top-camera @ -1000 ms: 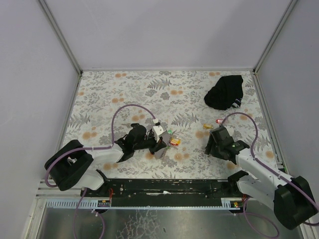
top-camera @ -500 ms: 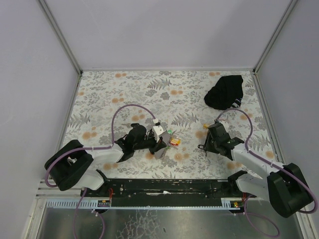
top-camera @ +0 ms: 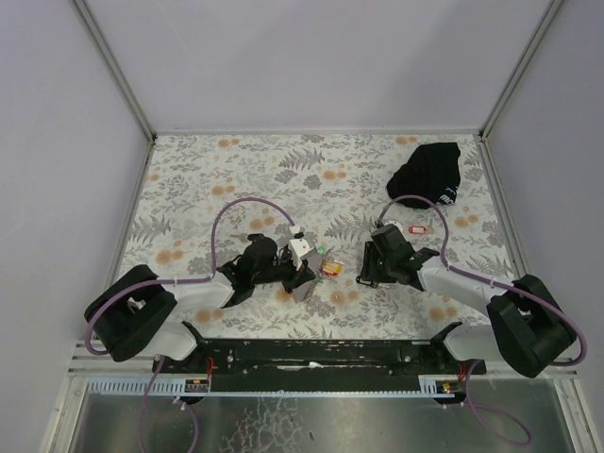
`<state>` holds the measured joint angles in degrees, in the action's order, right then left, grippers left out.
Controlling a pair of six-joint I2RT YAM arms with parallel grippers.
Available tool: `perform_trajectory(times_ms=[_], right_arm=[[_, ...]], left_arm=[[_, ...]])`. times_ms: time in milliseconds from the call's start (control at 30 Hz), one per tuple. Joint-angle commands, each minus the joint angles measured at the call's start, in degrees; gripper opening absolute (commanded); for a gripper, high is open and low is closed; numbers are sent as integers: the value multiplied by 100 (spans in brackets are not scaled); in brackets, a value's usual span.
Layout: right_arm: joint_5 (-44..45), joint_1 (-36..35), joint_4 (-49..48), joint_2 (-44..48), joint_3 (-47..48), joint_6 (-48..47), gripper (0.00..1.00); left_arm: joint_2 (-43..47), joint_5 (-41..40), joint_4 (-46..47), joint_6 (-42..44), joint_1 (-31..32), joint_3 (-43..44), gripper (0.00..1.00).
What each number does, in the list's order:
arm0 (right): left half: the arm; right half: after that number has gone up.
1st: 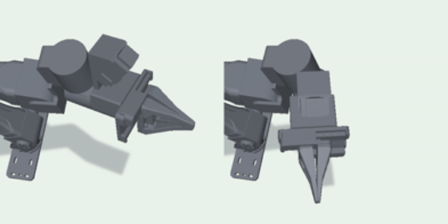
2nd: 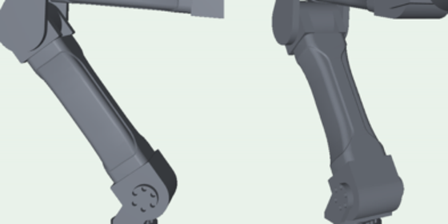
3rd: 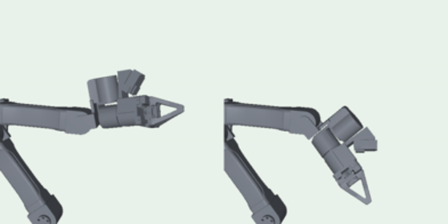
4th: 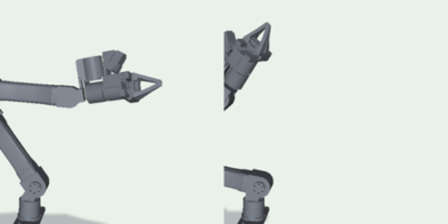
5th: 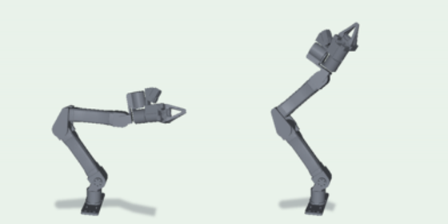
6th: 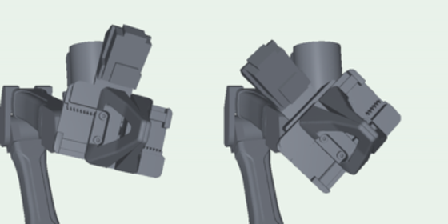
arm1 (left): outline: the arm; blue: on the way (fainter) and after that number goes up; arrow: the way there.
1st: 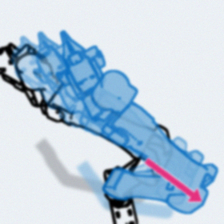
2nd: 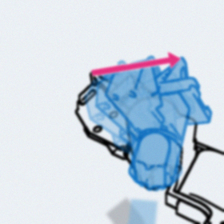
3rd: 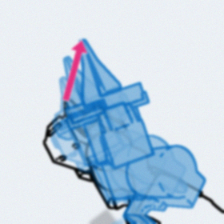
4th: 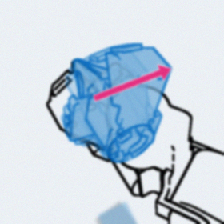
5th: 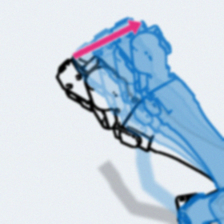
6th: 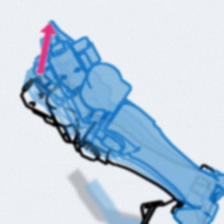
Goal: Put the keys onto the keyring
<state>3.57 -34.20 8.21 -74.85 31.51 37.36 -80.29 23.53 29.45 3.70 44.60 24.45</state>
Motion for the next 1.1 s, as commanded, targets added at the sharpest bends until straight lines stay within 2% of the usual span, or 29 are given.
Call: perform_trajectory(times_ms=[0, 200, 333, 733, 900, 1067], right_arm=[[-25, -35, 570, 400, 260, -514, 50], [41, -37, 1142, 636, 384, -878, 49], [-211, -36, 1135, 639, 292, -926, 50], [-231, -35, 1140, 305, 146, -1097, 67], [-516, -40, 1019, 57, 140, -1106, 67], [-1007, -182, 881, 41, 66, -897, 59]], left_arm=[[72, 72, 132, -6, 25, 156, 0], [45, 104, 113, -6, 24, 187, 0], [43, 109, 102, 0, 27, 197, 0], [33, 149, 90, 3, 31, 193, 0], [36, 143, 88, 2, 27, 205, 0], [37, 136, 89, 3, 27, 203, 0]])
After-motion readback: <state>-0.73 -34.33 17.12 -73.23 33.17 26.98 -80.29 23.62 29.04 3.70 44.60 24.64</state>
